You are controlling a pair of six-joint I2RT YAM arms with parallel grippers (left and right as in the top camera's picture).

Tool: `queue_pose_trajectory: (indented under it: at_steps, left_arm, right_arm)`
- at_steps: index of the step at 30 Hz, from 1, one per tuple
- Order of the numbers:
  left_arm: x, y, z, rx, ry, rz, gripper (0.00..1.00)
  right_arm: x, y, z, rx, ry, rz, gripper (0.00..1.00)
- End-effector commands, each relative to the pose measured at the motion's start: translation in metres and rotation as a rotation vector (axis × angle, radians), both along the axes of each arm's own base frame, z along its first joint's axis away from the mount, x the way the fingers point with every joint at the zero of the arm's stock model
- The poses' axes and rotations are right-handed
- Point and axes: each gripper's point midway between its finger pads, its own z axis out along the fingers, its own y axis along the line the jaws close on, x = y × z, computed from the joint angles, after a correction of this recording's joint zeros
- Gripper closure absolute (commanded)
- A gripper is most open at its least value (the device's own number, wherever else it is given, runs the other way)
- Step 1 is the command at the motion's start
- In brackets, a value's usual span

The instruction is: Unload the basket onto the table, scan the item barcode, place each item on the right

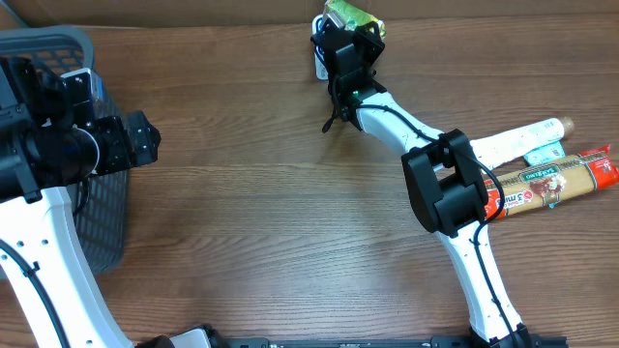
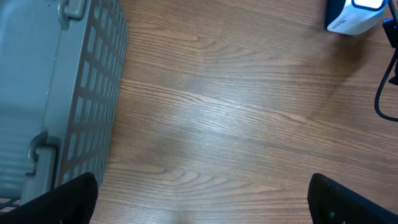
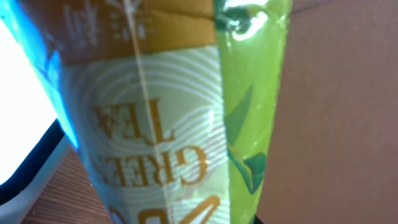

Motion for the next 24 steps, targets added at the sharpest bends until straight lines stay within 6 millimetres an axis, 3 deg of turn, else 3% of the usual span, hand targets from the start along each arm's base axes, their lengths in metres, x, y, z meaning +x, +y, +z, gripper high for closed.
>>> queue_pose_trajectory:
  at_steps: [1, 4, 7, 12, 15, 18, 21, 22, 23, 24]
  left_arm:
    - [0.000, 0.000, 0.002, 0.004, -0.005, -0.017, 0.00]
    - [0.000, 0.000, 0.002, 0.004, -0.005, -0.017, 0.00]
    - [0.000, 0.000, 0.002, 0.004, -0.005, -0.017, 0.00]
    - [0.000, 0.000, 0.002, 0.004, -0.005, -0.017, 0.00]
    - [0.000, 0.000, 0.002, 0.004, -0.005, -0.017, 0.00]
    - [0.000, 0.000, 0.002, 0.004, -0.005, -0.017, 0.00]
    - [0.000, 0.000, 0.002, 0.004, -0.005, -0.017, 0.00]
    - [0.000, 0.000, 0.002, 0.004, -0.005, -0.017, 0.00]
    - [0.000, 0.000, 0.002, 0.004, -0.005, -0.016, 0.00]
    - [0.000, 0.000, 0.002, 0.004, -0.005, -0.016, 0.00]
  right_arm:
    - [0.002, 0.005, 0.037, 0.097, -0.103, -0.031, 0.96]
    - [-0.005, 0.011, 0.033, 0.090, -0.084, -0.042, 0.96]
    - [-0.009, 0.015, 0.047, 0.103, -0.110, -0.052, 0.96]
    - [-0.021, 0.013, 0.109, 0.161, -0.196, -0.074, 0.96]
    - [-0.041, 0.015, 0.142, 0.209, -0.187, -0.071, 0.96]
    - [-0.072, 0.021, 0.162, 0.324, -0.121, -0.061, 0.96]
    - [-0.116, 0.037, 0.160, 0.549, 0.081, 0.010, 0.96]
    - [-0.135, 0.043, 0.157, 0.644, 0.171, 0.031, 0.96]
    - [-0.166, 0.044, 0.153, 0.819, 0.316, 0.015, 0.96]
    - [-0.194, 0.028, 0.150, 0.986, 0.441, -0.085, 0.96]
